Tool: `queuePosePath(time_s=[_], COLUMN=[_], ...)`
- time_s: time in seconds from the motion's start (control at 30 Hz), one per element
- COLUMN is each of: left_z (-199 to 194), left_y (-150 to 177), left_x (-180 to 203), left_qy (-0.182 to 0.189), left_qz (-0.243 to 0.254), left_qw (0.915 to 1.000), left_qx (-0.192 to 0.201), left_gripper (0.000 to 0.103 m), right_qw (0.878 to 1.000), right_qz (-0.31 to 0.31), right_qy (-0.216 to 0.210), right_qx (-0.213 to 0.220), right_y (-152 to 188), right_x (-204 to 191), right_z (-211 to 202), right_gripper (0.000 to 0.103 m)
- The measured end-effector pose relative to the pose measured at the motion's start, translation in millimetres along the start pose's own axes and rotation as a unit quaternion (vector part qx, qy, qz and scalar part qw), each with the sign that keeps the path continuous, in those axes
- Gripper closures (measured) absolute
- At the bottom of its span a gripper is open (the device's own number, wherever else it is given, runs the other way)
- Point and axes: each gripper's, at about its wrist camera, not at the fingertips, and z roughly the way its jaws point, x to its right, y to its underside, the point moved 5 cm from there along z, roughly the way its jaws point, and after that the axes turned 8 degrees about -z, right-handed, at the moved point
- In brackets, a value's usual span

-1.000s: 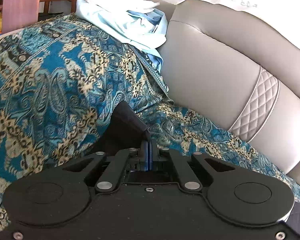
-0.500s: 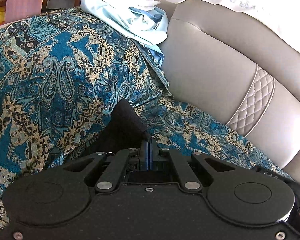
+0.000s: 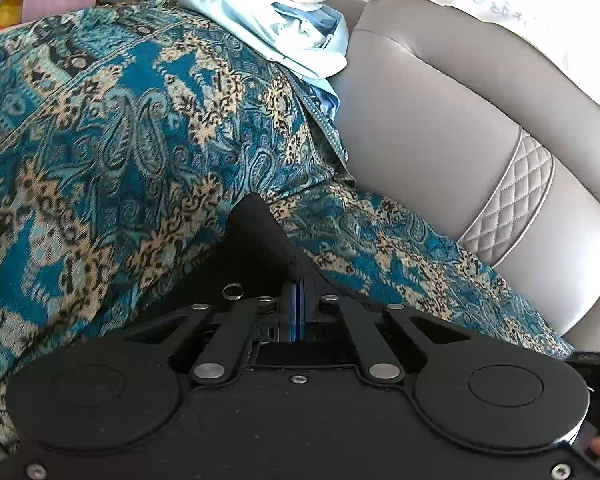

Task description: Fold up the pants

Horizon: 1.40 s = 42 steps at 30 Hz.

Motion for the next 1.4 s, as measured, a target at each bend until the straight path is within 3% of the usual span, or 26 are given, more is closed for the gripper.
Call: queuePosePath(time_s=[0.13,0.33,0.53,0.7,0.83,0.87,1.07,1.4], left_z=[-19.3,-49.7,-60.7,-53.4,-49.4,-48.7,-44.8,-40.9], left_y=[9.0,28.3,49.4,67.9,74.5,75.7,79.0,75.3], left_x=[-16.0,-54.4,-88.9,-96.6,-91.2,-91.1,-90.2,-92.0], left_qy=[-0.013,-0.054,-0.103,-0.133,-0.146,-0.148,-0.156,-0.166], left_qz=[0.0,0.01,0.008,0.024,0.041,0.042,0.049,0.056], left_qw=[0.9998,0.9983,0.9946,0.9908,0.9883,0.988,0.9865,0.9844], left_qx=[0.015,0.02,0.014,0.008,0.014,0.013,0.01,0.004], left_gripper=[0.101,0.101,0.101,0.1,0.1,0.1,0.098,0.095], right_qw=[0.997,0.989,0.979,0.974,0.975,0.976,0.97,0.959], right_qz=[-0.062,-0.134,-0.191,-0.218,-0.211,-0.207,-0.212,-0.122], right_qy=[-0.022,-0.03,-0.031,-0.023,0.008,0.018,0.069,0.199], right_qx=[0.041,0.058,0.055,0.056,0.062,0.063,0.102,0.161], right_y=[20.9,87.3,142.5,159.9,154.6,151.7,121.7,37.3], right_x=[-1.0,3.4,2.6,5.6,25.8,33.4,78.3,181.6], right_z=[-50.5,-112.8,-140.3,-149.9,-146.7,-145.8,-148.0,-160.2], right_gripper=[0.098,0.098,0.098,0.095,0.089,0.077,0.077,0.076])
